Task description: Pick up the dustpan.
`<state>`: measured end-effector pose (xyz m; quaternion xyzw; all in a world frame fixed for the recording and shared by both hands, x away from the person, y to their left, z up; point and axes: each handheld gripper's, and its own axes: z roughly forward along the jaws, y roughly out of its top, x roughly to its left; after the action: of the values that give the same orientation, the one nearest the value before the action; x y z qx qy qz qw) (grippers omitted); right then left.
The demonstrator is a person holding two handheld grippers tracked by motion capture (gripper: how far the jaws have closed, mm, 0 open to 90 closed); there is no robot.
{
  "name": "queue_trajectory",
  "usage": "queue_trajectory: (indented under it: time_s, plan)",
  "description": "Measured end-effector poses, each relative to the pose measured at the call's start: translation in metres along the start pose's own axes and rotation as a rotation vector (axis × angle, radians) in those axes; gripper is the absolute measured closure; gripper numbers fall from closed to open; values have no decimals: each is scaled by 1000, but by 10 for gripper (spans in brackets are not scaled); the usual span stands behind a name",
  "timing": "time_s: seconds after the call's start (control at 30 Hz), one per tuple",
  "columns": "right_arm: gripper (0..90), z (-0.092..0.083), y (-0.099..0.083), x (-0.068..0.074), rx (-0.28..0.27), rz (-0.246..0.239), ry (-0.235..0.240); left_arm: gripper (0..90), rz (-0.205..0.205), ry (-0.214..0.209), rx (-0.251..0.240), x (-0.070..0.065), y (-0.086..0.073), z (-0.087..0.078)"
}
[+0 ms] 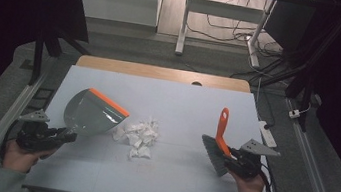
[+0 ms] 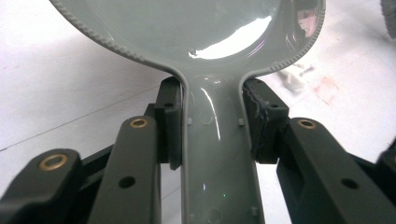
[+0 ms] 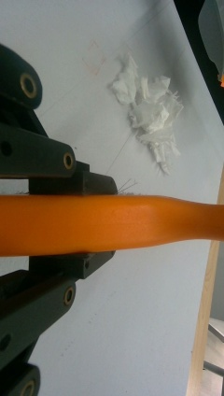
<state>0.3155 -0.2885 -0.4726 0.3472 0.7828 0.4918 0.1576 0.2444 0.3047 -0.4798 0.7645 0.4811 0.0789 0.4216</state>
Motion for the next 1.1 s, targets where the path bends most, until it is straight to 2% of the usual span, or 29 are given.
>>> queue_trajectory:
  time_s: [0.33,0.53,0.7,0.9,1.1]
  plan:
    - [708,1,1,3,-1,-12,2,618,71,-48,24,-11,1,-10]
    - [708,-1,1,3,-8,-13,-2,618,90,-54,40,-13,0,-15]
    - [709,0,2,3,-7,-13,-2,617,128,-81,47,-12,-5,-25]
    - [709,0,1,4,-4,-13,0,617,131,-89,63,-7,-11,-33]
    - [708,1,1,4,-2,-14,1,617,158,-107,99,-2,-19,-39]
